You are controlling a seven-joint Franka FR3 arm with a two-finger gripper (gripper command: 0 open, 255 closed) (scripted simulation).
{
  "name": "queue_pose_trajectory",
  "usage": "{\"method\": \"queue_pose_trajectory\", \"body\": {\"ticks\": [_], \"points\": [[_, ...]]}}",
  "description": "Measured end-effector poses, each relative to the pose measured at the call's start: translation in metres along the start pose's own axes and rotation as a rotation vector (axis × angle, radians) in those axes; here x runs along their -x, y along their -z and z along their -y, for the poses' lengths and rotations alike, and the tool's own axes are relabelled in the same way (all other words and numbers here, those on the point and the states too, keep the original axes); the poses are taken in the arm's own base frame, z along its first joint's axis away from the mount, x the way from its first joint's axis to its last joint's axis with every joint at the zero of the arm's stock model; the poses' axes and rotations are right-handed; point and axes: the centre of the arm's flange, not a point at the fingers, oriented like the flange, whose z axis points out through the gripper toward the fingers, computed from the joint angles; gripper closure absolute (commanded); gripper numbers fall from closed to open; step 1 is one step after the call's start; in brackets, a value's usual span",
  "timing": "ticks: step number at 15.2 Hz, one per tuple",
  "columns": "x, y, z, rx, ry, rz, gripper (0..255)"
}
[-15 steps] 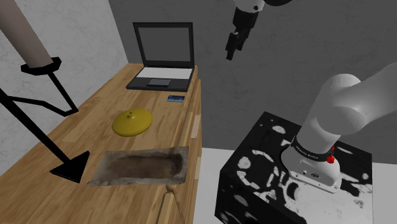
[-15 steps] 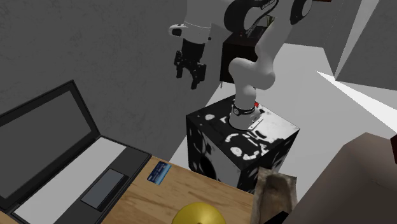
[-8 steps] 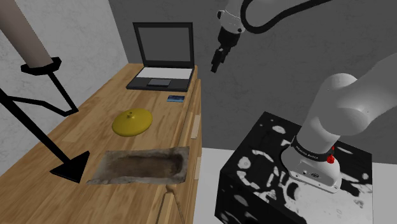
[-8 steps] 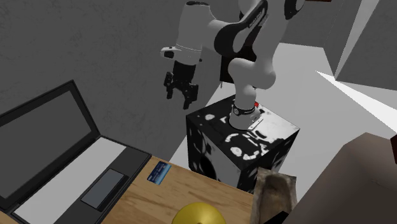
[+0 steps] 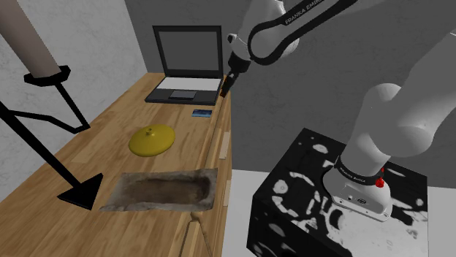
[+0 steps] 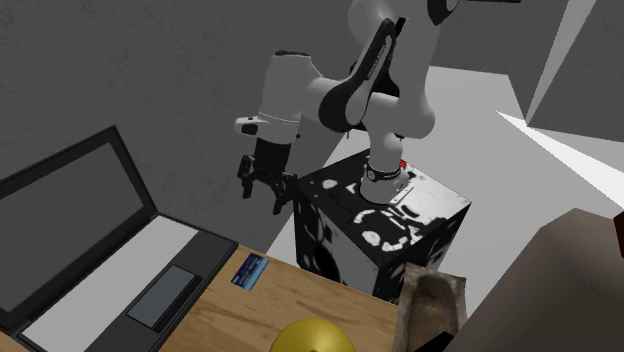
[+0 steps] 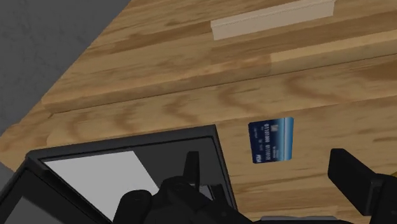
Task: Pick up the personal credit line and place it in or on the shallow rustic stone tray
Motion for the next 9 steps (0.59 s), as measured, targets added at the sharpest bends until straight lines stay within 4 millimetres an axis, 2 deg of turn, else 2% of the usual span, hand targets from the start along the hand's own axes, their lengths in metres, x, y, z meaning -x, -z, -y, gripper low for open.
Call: {"method": "queue_pose_trajectory", "body": {"ticks": [9], "points": [[-0.049,-0.088,0.022,-0.096,0.147,-0.139,0]]}}
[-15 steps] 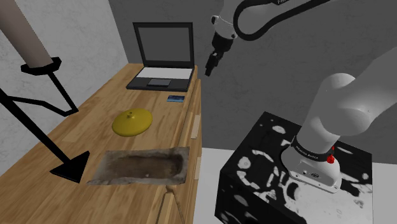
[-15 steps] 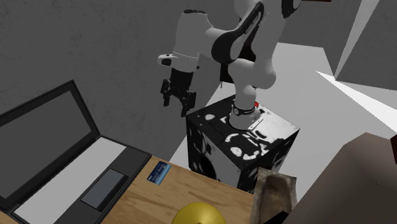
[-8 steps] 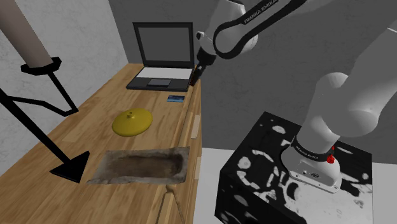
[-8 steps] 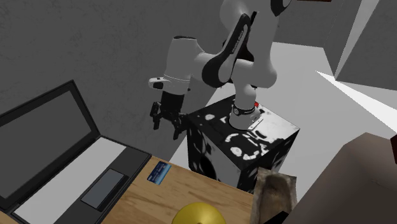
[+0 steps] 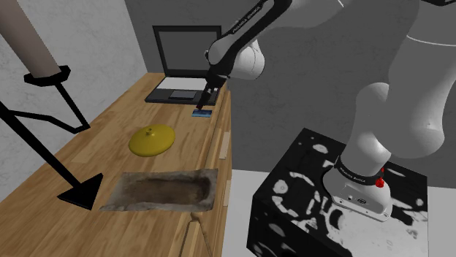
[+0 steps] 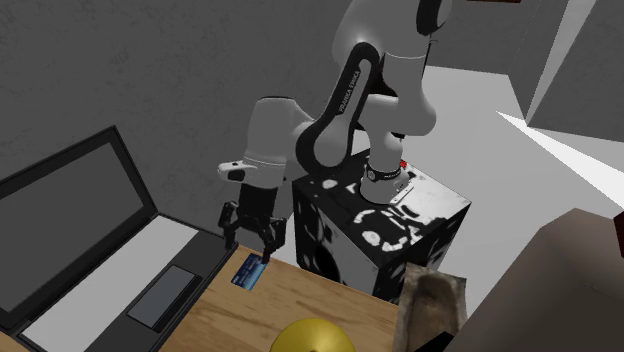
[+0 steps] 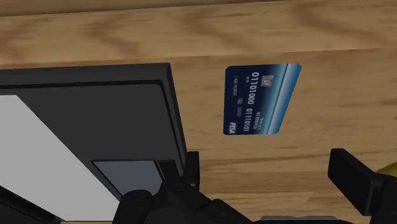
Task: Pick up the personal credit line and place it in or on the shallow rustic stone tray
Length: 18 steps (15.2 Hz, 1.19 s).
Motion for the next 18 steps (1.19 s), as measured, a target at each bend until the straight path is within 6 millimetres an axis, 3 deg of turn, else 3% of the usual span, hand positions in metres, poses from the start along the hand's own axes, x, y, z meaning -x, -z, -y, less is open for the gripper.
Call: {"method": "queue_pose_trajectory", "body": {"ticks": [8,14,15,18], "points": [[-0.002,-0.046,0.002,-0.009,0.016,-0.016,0],[-0.002,-0.051,0.002,-0.009,0.015,-0.017,0],[-0.002,-0.051,0.002,-0.009,0.015,-0.017,255],[-0.002,-0.051,0.002,-0.009,0.015,-0.017,255]]}}
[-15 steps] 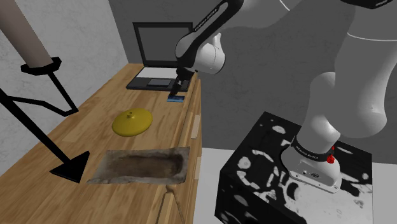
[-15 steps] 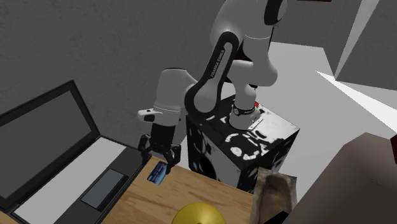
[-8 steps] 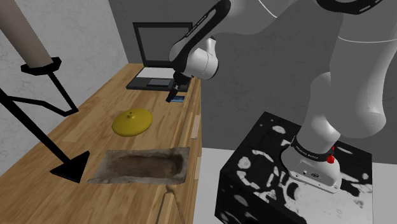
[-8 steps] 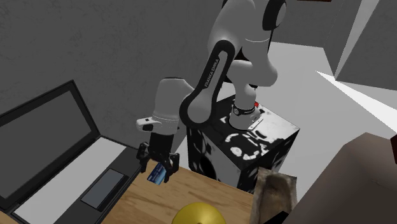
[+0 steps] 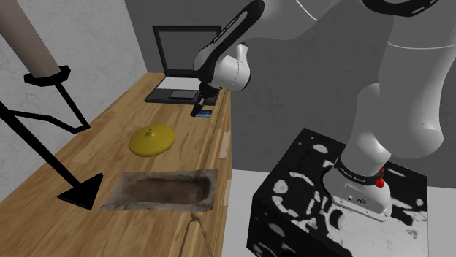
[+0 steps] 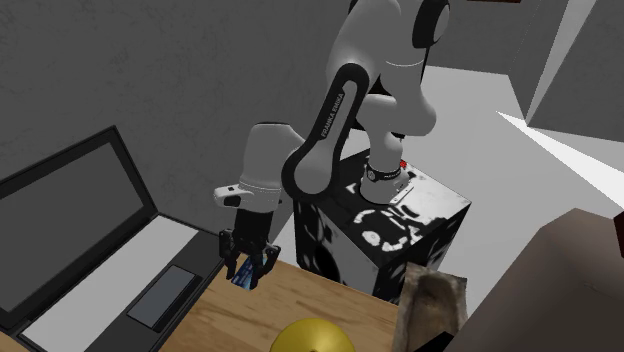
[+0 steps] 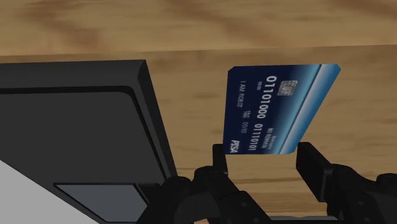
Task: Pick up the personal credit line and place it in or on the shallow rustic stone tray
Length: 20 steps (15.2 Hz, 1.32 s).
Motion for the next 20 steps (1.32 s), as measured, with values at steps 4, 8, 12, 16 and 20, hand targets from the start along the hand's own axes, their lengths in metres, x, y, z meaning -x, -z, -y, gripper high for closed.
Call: {"method": "queue_pose_trajectory", "body": {"ticks": [4,8,12,16,20], "points": [[0.0,0.0,0.0,0.0,0.0,0.0,255],[-0.001,0.002,0.0,0.0,0.0,0.0,255],[-0.011,0.017,0.0,0.0,0.0,0.0,255],[-0.023,0.035,0.0,-0.001,0.0,-0.001,255],[-0.035,0.052,0.0,-0.001,0.0,0.0,255]]}}
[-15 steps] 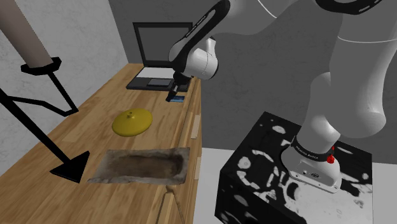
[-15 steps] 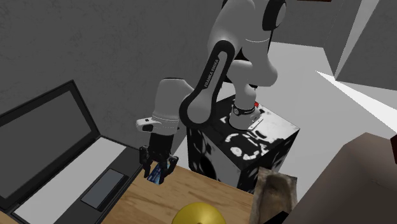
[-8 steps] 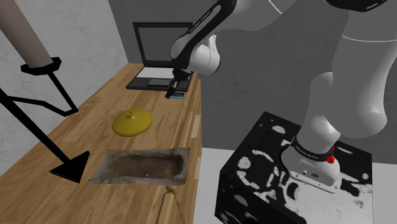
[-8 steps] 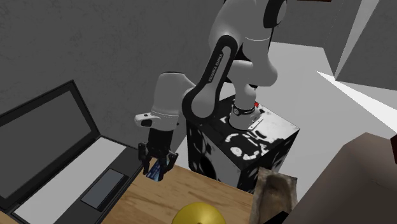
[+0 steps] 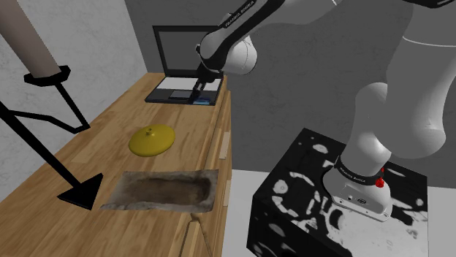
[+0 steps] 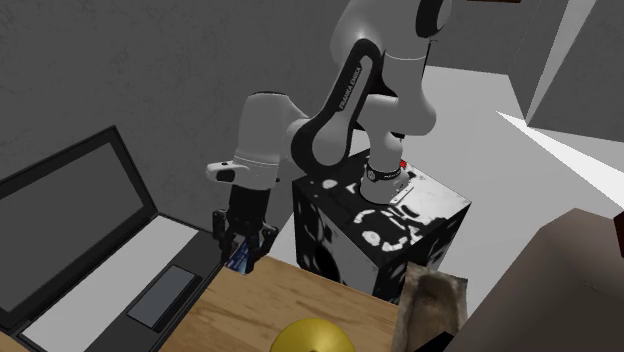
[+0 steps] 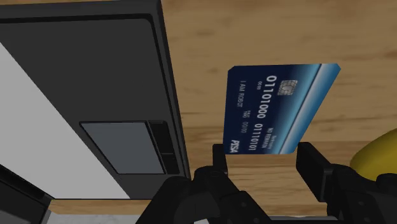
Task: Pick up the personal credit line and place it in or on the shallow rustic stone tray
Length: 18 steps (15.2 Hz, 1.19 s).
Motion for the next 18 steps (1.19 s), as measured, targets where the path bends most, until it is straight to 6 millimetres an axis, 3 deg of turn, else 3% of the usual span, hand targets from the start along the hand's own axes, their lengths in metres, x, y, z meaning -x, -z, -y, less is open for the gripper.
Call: {"method": "queue_pose_trajectory", "body": {"ticks": [10,13,18], "points": [[-0.029,0.045,-0.001,0.0,0.0,0.0,255],[-0.034,0.049,0.026,0.0,0.002,0.001,255],[-0.041,0.051,0.093,0.0,0.003,0.001,255]]}}
